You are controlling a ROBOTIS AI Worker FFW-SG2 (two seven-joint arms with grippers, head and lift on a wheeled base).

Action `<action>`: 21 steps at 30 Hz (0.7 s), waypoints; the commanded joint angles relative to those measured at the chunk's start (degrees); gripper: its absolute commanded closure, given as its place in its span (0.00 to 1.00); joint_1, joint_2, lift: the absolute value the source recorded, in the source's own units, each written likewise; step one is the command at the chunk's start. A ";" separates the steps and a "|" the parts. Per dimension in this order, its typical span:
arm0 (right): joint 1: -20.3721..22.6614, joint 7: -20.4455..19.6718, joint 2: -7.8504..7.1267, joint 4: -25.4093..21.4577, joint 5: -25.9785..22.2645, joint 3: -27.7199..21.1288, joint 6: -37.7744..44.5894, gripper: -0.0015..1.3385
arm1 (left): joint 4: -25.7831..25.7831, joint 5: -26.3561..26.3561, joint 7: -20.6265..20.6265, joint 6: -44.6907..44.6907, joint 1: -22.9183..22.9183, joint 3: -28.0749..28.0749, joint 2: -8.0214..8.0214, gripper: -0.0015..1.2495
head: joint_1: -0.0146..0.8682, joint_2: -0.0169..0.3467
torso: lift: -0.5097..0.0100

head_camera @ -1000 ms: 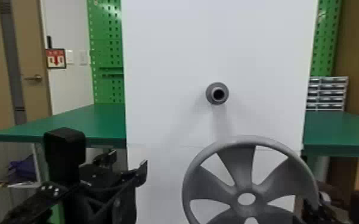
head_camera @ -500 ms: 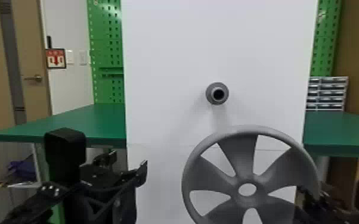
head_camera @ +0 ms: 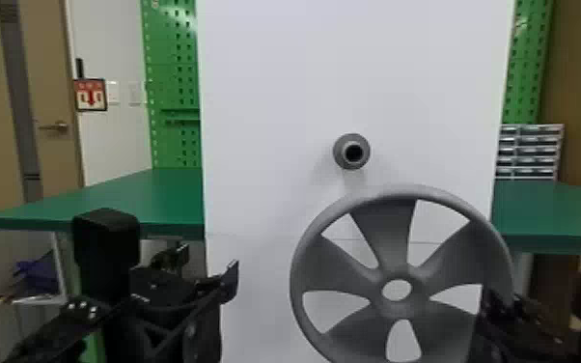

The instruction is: Hold the wheel and insert it

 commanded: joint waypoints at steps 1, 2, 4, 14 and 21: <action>-1.38 -0.02 0.00 -0.21 -1.24 -0.37 1.71 0.87 | 0.07 -0.02 0.00 -0.07 0.00 -0.09 0.00 0.35 | 0.22 0.32 | 0.03; -1.64 0.07 0.00 -0.30 -1.42 -0.46 2.06 0.87 | 0.07 -0.02 0.00 -0.16 0.00 -0.09 0.00 0.35 | 0.22 0.32 | 0.03; -2.17 0.07 0.00 -0.39 -1.86 -0.64 2.94 0.87 | 0.16 -0.02 0.00 -0.16 0.00 -0.09 0.00 0.35 | 0.22 0.32 | 0.03; -7.27 -0.02 0.44 -1.27 -3.00 -1.25 10.06 0.87 | 0.42 -0.19 0.00 -0.51 -0.09 -0.44 0.00 0.35 | 0.22 0.32 | 0.03; -11.13 -0.02 0.53 -1.53 -3.26 -1.61 14.11 0.87 | 0.60 -0.19 0.00 -0.51 -0.09 -0.70 0.00 0.35 | 0.22 0.32 | 0.03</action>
